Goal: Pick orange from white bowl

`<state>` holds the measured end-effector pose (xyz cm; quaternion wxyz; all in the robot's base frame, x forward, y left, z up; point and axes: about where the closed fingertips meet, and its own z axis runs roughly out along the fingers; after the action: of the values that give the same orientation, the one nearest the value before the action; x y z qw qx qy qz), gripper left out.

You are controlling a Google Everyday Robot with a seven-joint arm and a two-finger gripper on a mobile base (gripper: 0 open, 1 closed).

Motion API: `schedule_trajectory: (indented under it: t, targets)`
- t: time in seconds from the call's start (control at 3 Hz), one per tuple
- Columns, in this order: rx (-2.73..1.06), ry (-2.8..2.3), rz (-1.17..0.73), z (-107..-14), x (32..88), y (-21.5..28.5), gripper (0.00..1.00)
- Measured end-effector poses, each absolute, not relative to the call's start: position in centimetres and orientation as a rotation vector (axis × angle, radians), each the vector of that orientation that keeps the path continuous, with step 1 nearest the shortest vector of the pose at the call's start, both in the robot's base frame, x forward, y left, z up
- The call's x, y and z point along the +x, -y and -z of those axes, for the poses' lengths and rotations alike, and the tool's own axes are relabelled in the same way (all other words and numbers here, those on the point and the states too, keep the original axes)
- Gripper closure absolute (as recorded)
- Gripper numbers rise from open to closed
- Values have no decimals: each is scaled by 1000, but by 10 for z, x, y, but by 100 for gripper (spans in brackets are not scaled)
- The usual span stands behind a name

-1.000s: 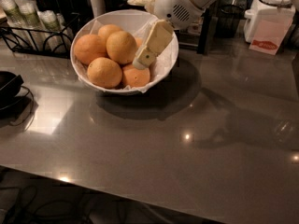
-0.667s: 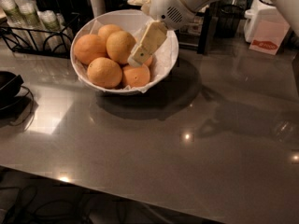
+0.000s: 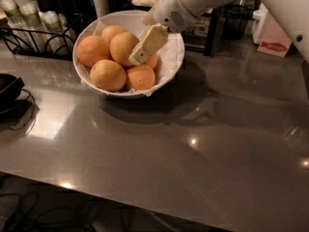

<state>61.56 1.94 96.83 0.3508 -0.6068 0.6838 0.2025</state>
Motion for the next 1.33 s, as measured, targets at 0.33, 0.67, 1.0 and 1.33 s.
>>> schedule_trajectory:
  t: [0.33, 0.67, 1.0, 1.33]
  targets:
    - [-1571, -1763, -534, -968, 623, -23, 14]
    - [-1600, -1742, -564, -966, 627, -36, 19]
    - [-1645, -1728, -607, -959, 628, -52, 27]
    - [-1670, -1730, -635, -952, 629, -61, 30]
